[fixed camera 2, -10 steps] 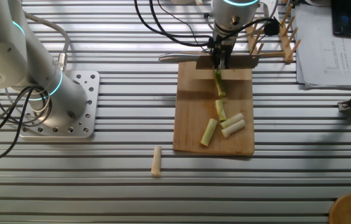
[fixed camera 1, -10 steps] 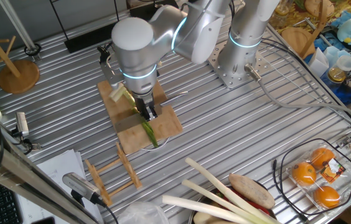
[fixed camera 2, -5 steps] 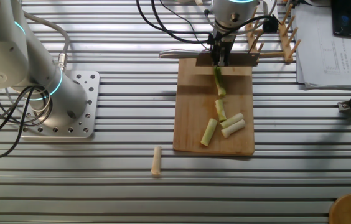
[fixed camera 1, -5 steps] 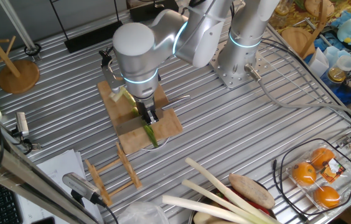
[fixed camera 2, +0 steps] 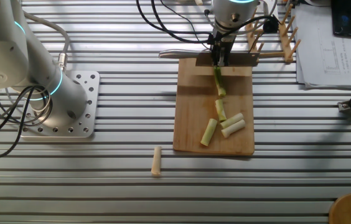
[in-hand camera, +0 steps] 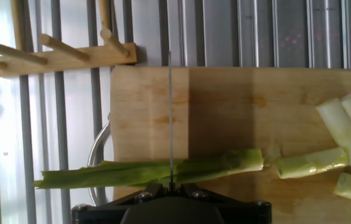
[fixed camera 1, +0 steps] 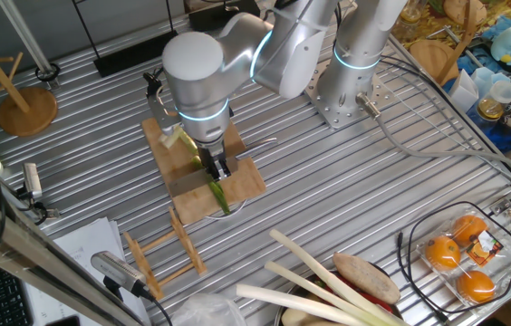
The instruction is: Chop the scallions
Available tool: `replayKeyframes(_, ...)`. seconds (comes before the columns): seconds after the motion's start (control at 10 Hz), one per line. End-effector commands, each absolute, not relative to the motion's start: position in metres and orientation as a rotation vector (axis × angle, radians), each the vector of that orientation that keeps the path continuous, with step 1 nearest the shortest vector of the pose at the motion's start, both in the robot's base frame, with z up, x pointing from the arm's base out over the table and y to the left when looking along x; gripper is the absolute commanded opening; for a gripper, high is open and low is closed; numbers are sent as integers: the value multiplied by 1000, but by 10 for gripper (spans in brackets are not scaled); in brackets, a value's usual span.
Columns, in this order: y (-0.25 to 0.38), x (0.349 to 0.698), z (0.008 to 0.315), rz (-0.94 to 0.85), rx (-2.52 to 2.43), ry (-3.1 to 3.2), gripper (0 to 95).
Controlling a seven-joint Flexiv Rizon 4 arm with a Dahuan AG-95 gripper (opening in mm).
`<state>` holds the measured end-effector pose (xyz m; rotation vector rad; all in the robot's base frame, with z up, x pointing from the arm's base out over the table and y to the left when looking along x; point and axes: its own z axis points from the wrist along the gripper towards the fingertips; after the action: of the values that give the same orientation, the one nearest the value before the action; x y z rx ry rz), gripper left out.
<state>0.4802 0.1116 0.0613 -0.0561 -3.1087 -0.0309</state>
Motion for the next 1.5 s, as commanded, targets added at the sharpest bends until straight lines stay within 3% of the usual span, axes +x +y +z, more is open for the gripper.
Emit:
replayKeyframes(0.1,111,480,61,-25,-51,-3107,0)
replayKeyframes(1.5,64,462,56,30,32,-3084,0)
